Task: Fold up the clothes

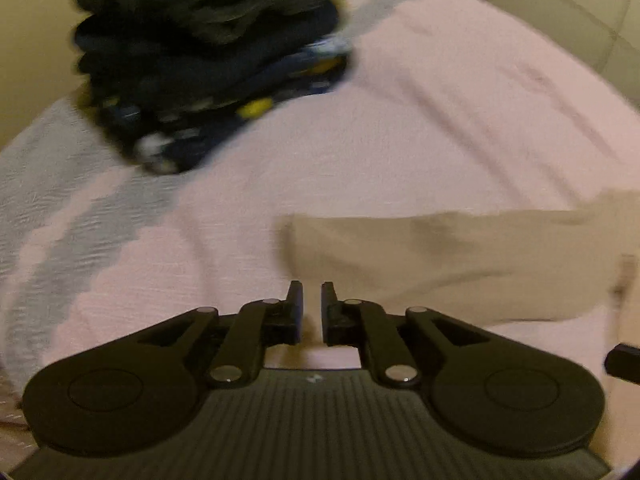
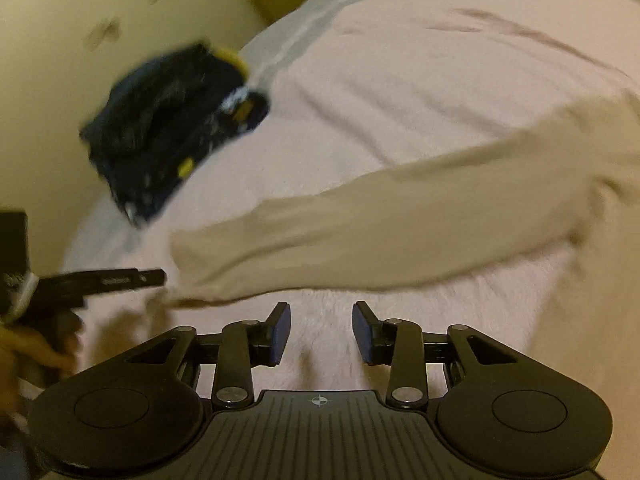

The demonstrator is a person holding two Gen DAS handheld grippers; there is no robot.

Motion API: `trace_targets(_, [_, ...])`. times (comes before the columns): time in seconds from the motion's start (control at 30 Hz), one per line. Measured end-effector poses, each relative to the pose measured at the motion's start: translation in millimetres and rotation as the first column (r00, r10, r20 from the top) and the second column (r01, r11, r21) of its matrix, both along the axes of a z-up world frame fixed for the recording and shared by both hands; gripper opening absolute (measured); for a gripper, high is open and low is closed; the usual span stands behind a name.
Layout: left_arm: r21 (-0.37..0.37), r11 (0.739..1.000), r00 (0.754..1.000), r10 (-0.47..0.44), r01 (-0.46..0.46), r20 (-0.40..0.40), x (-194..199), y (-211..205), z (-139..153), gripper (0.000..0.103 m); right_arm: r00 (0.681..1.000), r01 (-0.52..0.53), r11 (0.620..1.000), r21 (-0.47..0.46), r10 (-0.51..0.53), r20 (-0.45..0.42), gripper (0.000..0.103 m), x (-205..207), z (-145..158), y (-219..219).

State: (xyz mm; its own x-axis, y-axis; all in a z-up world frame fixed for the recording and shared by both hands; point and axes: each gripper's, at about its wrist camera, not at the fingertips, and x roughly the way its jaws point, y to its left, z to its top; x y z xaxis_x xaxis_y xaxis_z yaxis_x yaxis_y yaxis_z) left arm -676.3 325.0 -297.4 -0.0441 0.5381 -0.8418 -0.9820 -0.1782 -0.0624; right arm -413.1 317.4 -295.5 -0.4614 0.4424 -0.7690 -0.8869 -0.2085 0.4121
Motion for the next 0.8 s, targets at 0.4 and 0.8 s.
trace_targets(0.4, [-0.037,0.763,0.729,-0.600,0.645,0.329,212,-53,-44,0.008,0.657,0.580,0.815,0.011,-0.475,0.586,0.037,221,-44,-156])
trace_targets(0.8, [-0.222,0.778,0.808,-0.575,0.588,0.129,217,-128,31,0.016,0.754,0.592,0.795,-0.133,-0.487,0.441,0.037,240,17,-227])
